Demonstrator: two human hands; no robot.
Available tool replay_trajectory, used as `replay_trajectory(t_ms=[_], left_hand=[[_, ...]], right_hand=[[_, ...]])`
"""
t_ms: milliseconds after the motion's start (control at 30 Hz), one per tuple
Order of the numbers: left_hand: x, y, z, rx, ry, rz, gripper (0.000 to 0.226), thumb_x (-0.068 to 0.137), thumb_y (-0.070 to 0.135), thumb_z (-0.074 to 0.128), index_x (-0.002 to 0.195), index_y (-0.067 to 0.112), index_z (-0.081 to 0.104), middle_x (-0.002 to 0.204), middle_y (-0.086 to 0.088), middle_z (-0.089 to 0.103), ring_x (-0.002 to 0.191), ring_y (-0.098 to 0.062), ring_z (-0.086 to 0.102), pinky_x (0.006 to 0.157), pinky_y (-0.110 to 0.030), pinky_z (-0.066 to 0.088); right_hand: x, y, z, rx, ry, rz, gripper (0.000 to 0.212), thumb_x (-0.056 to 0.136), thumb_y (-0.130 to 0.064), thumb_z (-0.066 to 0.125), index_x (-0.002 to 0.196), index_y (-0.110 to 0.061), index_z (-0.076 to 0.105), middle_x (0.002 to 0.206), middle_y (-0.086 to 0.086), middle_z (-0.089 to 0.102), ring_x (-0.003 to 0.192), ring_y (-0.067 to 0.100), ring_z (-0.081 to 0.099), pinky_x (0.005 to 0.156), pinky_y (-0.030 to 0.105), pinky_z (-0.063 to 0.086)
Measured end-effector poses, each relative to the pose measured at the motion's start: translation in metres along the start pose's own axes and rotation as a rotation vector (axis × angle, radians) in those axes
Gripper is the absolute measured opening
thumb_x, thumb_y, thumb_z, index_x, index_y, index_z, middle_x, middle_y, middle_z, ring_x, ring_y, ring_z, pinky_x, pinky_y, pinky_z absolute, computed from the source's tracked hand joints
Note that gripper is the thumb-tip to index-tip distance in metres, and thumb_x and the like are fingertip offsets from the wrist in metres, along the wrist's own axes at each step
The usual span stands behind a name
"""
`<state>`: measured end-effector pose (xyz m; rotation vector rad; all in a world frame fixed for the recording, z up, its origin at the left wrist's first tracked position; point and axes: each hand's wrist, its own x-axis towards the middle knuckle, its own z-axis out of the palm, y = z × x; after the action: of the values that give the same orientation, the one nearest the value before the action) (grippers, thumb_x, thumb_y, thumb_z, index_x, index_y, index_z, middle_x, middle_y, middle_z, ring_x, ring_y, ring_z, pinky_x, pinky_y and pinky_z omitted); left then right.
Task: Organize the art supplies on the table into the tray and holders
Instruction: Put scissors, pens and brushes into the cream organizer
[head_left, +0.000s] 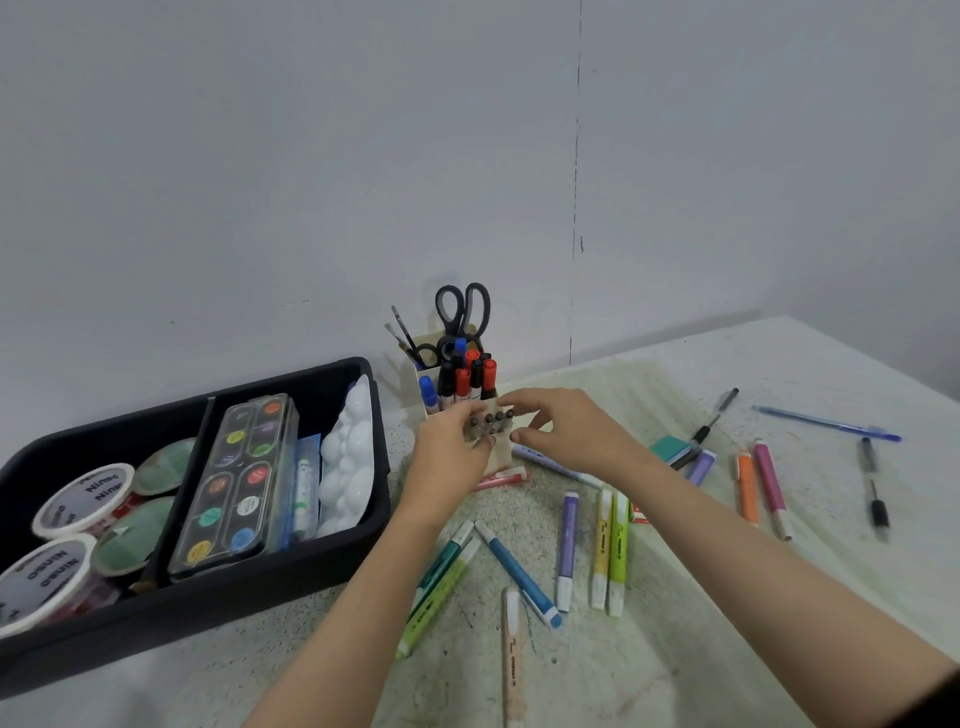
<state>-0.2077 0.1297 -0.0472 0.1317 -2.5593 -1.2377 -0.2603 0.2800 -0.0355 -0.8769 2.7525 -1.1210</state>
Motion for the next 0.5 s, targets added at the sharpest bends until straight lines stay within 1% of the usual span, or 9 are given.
replay_trajectory(t_ms=[67,133,200,267,300,367,400,433,500], left_hand=[[-0.004,0.001,0.007,0.001,0.025,0.019,0.056,0.085,0.005,0.063,0.136,0.022,0.045,0.129,0.006,0.050,0.121,-0.008,0.046,0.101,-0.023,0.037],[-0.014,0.004,0.019,0.035,0.110,0.076,0.063,0.085,0.006,0.062,0.140,0.025,0.036,0.139,0.008,0.037,0.130,-0.006,0.032,0.106,-0.023,0.029],[-0.027,0.009,0.031,0.074,0.235,0.158,0.059,0.087,0.007,0.059,0.138,0.026,0.038,0.143,0.009,0.031,0.134,-0.005,0.024,0.111,-0.021,0.023],[-0.039,0.015,0.046,0.092,0.310,0.325,0.047,0.087,0.007,0.057,0.130,0.022,0.046,0.137,0.006,0.037,0.130,-0.005,0.028,0.108,-0.011,0.021],[-0.044,0.018,0.055,0.104,0.324,0.422,0.042,0.087,0.008,0.055,0.126,0.020,0.049,0.132,0.004,0.043,0.126,-0.006,0.033,0.107,-0.010,0.023],[-0.052,0.023,0.073,0.103,0.288,0.551,0.033,0.086,0.011,0.050,0.118,0.014,0.056,0.119,0.001,0.053,0.116,-0.006,0.042,0.103,-0.015,0.032],[-0.056,0.026,0.081,0.084,0.245,0.563,0.031,0.085,0.012,0.048,0.114,0.014,0.058,0.113,0.001,0.057,0.110,-0.005,0.046,0.099,-0.016,0.035],[-0.059,0.030,0.090,0.048,0.191,0.539,0.029,0.085,0.013,0.049,0.111,0.014,0.061,0.108,0.003,0.060,0.106,-0.002,0.049,0.095,-0.014,0.037],[-0.066,0.039,0.107,-0.057,0.074,0.435,0.025,0.084,0.012,0.052,0.105,0.016,0.064,0.102,0.008,0.063,0.099,0.006,0.051,0.089,-0.005,0.036]], right_hand=[[-0.008,0.007,-0.004,-0.002,0.013,0.025,0.042,0.089,-0.024,0.060,0.130,-0.030,0.053,0.120,-0.005,0.061,0.093,0.009,0.059,0.086,0.026,0.047],[-0.021,0.016,-0.011,-0.009,0.058,0.051,0.038,0.090,-0.023,0.058,0.128,-0.027,0.055,0.118,-0.005,0.061,0.093,0.009,0.059,0.085,0.026,0.047],[-0.038,0.029,-0.019,-0.004,0.119,0.093,0.029,0.091,-0.022,0.057,0.120,-0.023,0.060,0.111,-0.005,0.062,0.090,0.010,0.059,0.083,0.027,0.048],[-0.058,0.049,-0.029,-0.037,0.194,0.156,0.018,0.091,-0.021,0.056,0.107,-0.023,0.063,0.098,-0.008,0.062,0.082,0.011,0.059,0.076,0.029,0.049],[-0.069,0.060,-0.034,-0.079,0.247,0.201,0.011,0.090,-0.021,0.055,0.097,-0.025,0.063,0.090,-0.009,0.061,0.078,0.012,0.058,0.071,0.029,0.047],[-0.091,0.084,-0.046,-0.184,0.390,0.347,0.007,0.088,-0.019,0.055,0.082,-0.023,0.056,0.076,-0.006,0.057,0.073,0.017,0.054,0.061,0.030,0.040],[-0.103,0.096,-0.053,-0.222,0.467,0.449,0.009,0.089,-0.021,0.054,0.080,-0.020,0.054,0.073,-0.004,0.055,0.071,0.020,0.052,0.057,0.030,0.034],[-0.116,0.107,-0.060,-0.248,0.536,0.556,0.012,0.090,-0.025,0.052,0.081,-0.017,0.053,0.070,-0.001,0.053,0.070,0.023,0.051,0.055,0.030,0.031],[-0.139,0.129,-0.075,-0.306,0.615,0.749,0.021,0.092,-0.033,0.050,0.089,-0.012,0.050,0.073,0.004,0.055,0.072,0.027,0.052,0.059,0.031,0.031]])
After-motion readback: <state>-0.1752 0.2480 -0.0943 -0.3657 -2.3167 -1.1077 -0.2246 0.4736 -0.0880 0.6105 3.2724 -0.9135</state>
